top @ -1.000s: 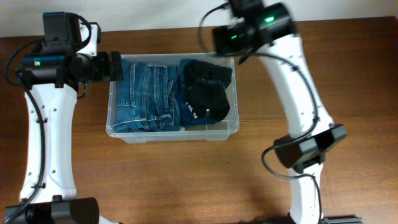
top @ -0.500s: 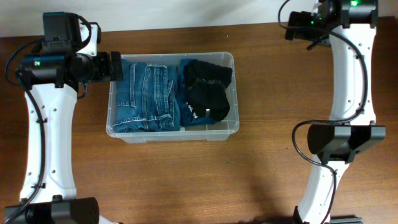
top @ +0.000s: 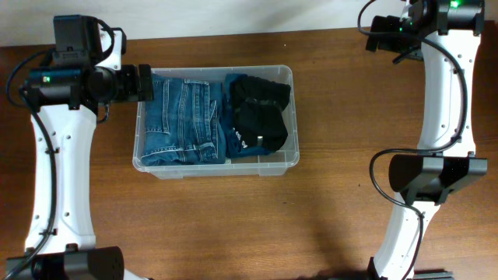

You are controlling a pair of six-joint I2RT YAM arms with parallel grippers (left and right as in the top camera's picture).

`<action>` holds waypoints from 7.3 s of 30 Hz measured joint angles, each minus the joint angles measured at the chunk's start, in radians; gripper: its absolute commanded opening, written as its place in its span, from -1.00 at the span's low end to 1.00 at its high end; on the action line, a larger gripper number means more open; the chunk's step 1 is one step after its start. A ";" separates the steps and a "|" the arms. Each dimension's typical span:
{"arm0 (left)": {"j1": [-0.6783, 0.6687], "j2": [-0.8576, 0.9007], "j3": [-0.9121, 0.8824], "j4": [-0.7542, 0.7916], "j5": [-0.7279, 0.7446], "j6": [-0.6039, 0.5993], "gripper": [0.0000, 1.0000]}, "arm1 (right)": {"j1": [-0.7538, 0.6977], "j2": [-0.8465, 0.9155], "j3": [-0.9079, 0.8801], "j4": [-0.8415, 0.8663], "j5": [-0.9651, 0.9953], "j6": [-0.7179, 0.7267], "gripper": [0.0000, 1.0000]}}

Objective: Pack container

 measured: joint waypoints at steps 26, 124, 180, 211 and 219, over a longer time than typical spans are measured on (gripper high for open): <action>0.000 -0.108 -0.001 0.000 0.000 0.000 0.99 | 0.000 0.000 0.000 -0.003 0.000 0.000 0.97; 0.000 -1.696 -1.865 1.054 -0.047 0.000 0.98 | 0.000 0.000 0.000 -0.003 0.000 0.000 0.97; 0.000 -1.697 -1.865 1.053 -0.040 0.000 0.98 | 0.130 -1.409 -1.608 1.291 -0.092 -0.144 0.97; 0.000 -1.697 -1.865 1.053 -0.040 0.000 0.98 | 0.066 -2.179 -2.542 1.506 -0.174 -0.143 0.97; 0.000 -1.697 -1.865 1.052 -0.040 0.000 0.98 | 0.066 -2.206 -2.594 1.508 -0.175 -0.142 0.97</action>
